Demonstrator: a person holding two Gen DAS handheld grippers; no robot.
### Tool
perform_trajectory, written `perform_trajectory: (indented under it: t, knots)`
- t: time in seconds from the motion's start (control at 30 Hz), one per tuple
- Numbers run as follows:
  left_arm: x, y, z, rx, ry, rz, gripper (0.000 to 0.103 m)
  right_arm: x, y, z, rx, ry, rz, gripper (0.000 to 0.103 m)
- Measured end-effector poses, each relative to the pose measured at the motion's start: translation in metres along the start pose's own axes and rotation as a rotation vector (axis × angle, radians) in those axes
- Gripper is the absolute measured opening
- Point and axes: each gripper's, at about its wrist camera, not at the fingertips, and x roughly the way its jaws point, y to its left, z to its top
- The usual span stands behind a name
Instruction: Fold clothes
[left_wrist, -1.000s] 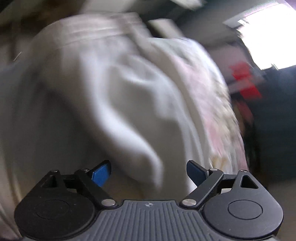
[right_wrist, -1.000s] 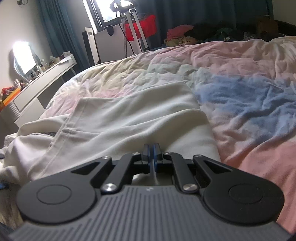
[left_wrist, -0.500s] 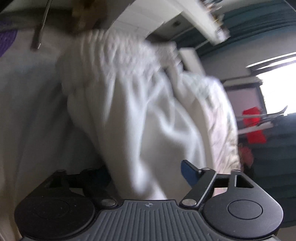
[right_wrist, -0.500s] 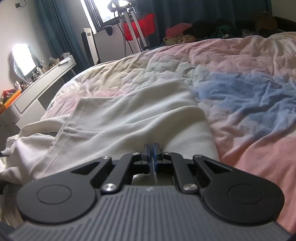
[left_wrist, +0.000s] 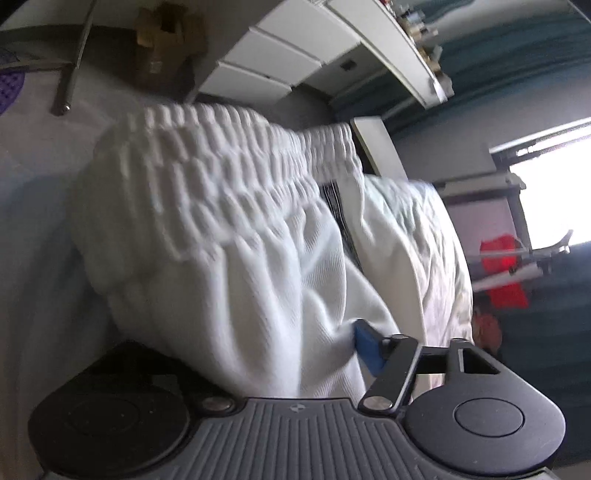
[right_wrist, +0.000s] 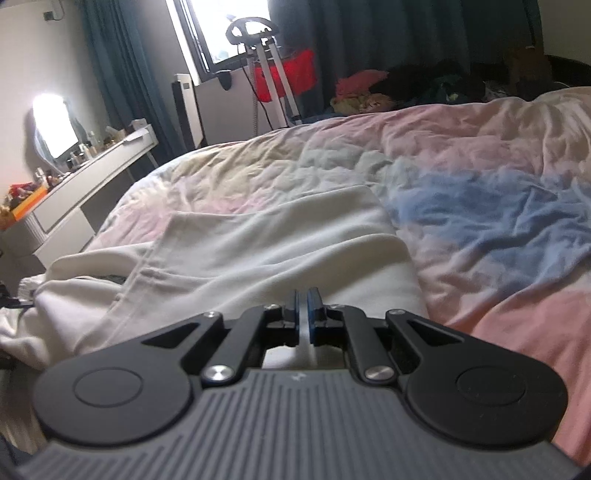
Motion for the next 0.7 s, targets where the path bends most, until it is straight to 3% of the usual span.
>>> perform_trajectory:
  t: [0.07, 0.17, 0.3, 0.4, 0.5, 0.7]
  knots:
    - [0.001, 0.0, 0.005, 0.037, -0.025, 0.012, 0.047, 0.009, 0.0, -0.005, -0.013, 0.051, -0.015, 0.006]
    - [-0.012, -0.025, -0.005, 0.173, -0.097, 0.043, 0.03, 0.022, -0.001, -0.01, -0.022, 0.096, -0.027, 0.006]
    - [-0.034, -0.078, -0.03, 0.421, -0.244, 0.08, 0.026, 0.02, -0.003, -0.008, 0.0, 0.089, -0.017, 0.006]
    - [-0.06, -0.127, -0.07, 0.655, -0.395, 0.069, 0.026, 0.012, -0.007, -0.005, 0.037, 0.072, 0.002, 0.007]
    - [-0.077, -0.179, -0.112, 0.822, -0.509, 0.016, 0.026, 0.0, -0.012, 0.002, 0.082, 0.036, 0.017, 0.007]
    - [-0.098, -0.246, -0.239, 1.019, -0.592, -0.127, 0.025, -0.035, -0.036, 0.022, 0.155, -0.089, -0.017, 0.008]
